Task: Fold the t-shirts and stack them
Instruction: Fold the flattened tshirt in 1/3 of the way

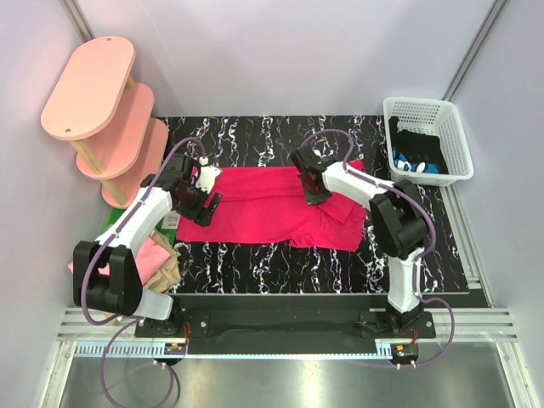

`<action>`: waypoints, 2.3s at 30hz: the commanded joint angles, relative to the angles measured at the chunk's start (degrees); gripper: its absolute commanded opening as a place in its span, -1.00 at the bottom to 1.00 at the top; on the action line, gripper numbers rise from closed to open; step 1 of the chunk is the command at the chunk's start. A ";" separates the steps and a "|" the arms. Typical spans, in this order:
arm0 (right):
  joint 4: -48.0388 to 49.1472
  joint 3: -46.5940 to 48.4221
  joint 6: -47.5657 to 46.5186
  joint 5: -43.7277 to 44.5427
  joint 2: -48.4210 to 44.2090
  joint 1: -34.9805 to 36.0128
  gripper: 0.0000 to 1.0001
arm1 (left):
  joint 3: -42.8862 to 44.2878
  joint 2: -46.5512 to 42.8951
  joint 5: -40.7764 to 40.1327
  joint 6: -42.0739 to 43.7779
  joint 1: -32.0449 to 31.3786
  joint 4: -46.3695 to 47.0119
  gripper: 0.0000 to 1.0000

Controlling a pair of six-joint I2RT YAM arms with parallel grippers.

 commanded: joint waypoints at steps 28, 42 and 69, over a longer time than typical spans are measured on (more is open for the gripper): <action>-2.22 8.38 8.44 -14.99 -3.23 -15.98 0.30 | 0.39 -4.11 -0.96 0.20 -0.09 1.55 0.57; -1.87 17.45 9.84 -18.34 13.32 -19.24 0.16 | 11.52 2.12 -4.29 0.91 0.00 2.08 0.57; -4.41 16.66 9.67 -13.50 11.83 -20.29 0.08 | 33.26 39.13 -4.56 -1.90 2.46 0.94 0.53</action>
